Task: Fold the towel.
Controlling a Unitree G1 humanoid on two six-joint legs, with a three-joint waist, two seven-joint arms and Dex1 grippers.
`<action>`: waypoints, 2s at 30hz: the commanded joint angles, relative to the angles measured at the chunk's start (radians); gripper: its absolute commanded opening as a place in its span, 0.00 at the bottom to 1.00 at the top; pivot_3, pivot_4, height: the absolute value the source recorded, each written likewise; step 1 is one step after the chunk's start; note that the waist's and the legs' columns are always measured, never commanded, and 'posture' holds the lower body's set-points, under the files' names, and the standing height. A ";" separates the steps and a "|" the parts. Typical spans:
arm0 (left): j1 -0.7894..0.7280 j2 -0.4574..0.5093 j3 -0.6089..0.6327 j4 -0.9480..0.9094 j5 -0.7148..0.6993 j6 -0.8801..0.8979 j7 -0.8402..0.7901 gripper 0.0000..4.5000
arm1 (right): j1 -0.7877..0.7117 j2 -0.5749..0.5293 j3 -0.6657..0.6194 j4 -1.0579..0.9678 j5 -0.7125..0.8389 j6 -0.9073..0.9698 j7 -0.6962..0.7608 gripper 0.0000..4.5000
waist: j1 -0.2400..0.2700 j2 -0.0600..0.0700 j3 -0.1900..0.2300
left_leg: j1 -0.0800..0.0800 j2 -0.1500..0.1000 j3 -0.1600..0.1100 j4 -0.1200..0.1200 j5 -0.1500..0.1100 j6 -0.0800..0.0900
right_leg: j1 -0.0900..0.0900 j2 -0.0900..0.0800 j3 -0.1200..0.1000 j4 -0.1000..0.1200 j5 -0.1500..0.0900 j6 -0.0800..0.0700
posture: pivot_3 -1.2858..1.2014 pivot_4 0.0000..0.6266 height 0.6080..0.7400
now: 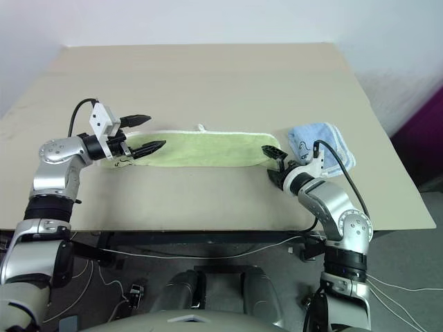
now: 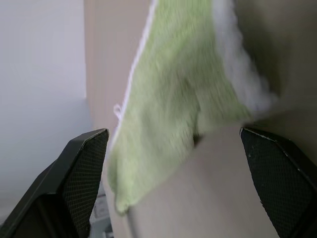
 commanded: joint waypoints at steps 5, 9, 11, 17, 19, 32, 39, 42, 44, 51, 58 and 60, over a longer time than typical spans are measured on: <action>0.002 -0.003 0.006 -0.049 -0.021 0.001 0.011 1.00 | -0.108 0.007 -0.032 0.147 -0.158 -0.087 0.084 0.99 | 0.000 0.000 0.000 | 0.000 0.000 0.000 0.000 0.000 0.000 | 0.000 0.000 0.000 0.000 0.000 0.000 | 0.52 0.24 1.00; 0.014 -0.003 0.008 -0.065 -0.026 0.004 0.014 1.00 | -0.117 0.016 -0.050 0.145 -0.188 -0.102 0.081 0.86 | 0.000 0.000 0.000 | 0.000 0.000 0.000 0.000 0.000 0.000 | 0.000 0.000 0.000 0.000 0.000 0.000 | 0.52 0.24 1.00; 0.022 -0.002 0.010 -0.076 -0.027 0.006 0.015 1.00 | -0.110 0.020 -0.059 0.125 -0.187 -0.101 0.074 0.72 | 0.003 0.000 0.000 | 0.000 0.000 0.000 0.000 0.000 0.000 | -0.001 -0.001 0.000 0.000 0.000 0.000 | 0.52 0.24 1.00; 0.024 -0.001 0.008 -0.077 -0.030 0.007 0.017 1.00 | -0.096 0.034 -0.082 0.080 -0.190 -0.103 0.062 0.24 | 0.006 0.000 0.000 | -0.002 -0.001 0.000 0.000 0.000 0.000 | -0.003 -0.001 0.000 0.000 0.000 0.000 | 0.52 0.24 1.00; 0.023 -0.003 0.005 -0.077 -0.031 0.007 0.016 1.00 | -0.094 0.034 -0.089 0.065 -0.190 -0.103 0.063 0.10 | 0.004 0.000 0.000 | -0.002 0.000 0.000 -0.001 0.000 0.000 | -0.003 -0.001 0.000 0.000 0.000 0.000 | 0.52 0.24 1.00; 0.023 0.000 0.001 -0.070 -0.033 -0.004 0.012 1.00 | -0.122 -0.178 -0.137 -0.062 -0.123 -0.010 0.097 0.01 | 0.014 0.001 0.000 | -0.003 -0.001 0.000 -0.001 0.000 0.000 | -0.003 -0.001 0.000 -0.001 0.000 0.000 | 0.52 0.24 1.00; 0.025 -0.011 -0.004 -0.070 -0.030 -0.009 0.020 1.00 | -0.233 -0.363 0.091 -0.144 -0.302 0.190 0.313 0.01 | 0.008 0.001 0.000 | -0.003 0.000 0.001 -0.001 0.000 0.000 | -0.003 -0.001 0.000 -0.001 0.000 0.000 | 0.52 0.24 1.00; 0.018 -0.023 -0.009 -0.067 -0.029 -0.011 0.025 1.00 | -0.320 -0.346 0.258 -0.175 -0.426 0.256 0.448 0.01 | 0.001 0.001 0.000 | -0.003 0.001 0.000 -0.002 0.000 0.000 | -0.004 -0.001 0.000 -0.002 0.000 0.000 | 0.52 0.24 1.00; 0.015 -0.029 -0.010 -0.067 -0.027 -0.011 0.026 1.00 | -0.369 -0.298 0.337 -0.148 -0.497 0.273 0.509 0.01 | 0.001 0.000 0.000 | -0.003 0.001 0.000 -0.002 0.000 0.000 | -0.004 -0.001 0.000 -0.002 0.000 0.000 | 0.52 0.24 1.00; 0.038 -0.040 -0.005 -0.090 -0.035 -0.012 0.041 1.00 | -0.529 -0.112 0.533 0.120 -0.848 0.202 0.724 0.01 | 0.004 0.000 0.000 | -0.004 0.000 0.000 -0.001 0.000 0.000 | -0.006 -0.001 0.000 -0.002 0.000 0.000 | 0.52 0.24 1.00; 0.086 -0.038 0.007 -0.152 -0.050 0.005 0.063 1.00 | -0.559 0.009 0.546 0.290 -1.062 0.154 0.834 0.01 | 0.001 0.000 0.000 | -0.005 0.000 0.000 -0.002 0.000 0.000 | -0.008 -0.001 0.000 -0.001 0.000 0.000 | 0.52 0.24 1.00; 0.098 -0.032 0.012 -0.163 -0.054 0.010 0.067 1.00 | -0.555 0.018 0.536 0.289 -1.092 0.166 0.866 0.01 | 0.001 0.000 0.000 | -0.006 0.000 0.000 -0.002 0.000 0.000 | -0.008 -0.001 0.000 -0.001 0.000 0.000 | 0.52 0.24 1.00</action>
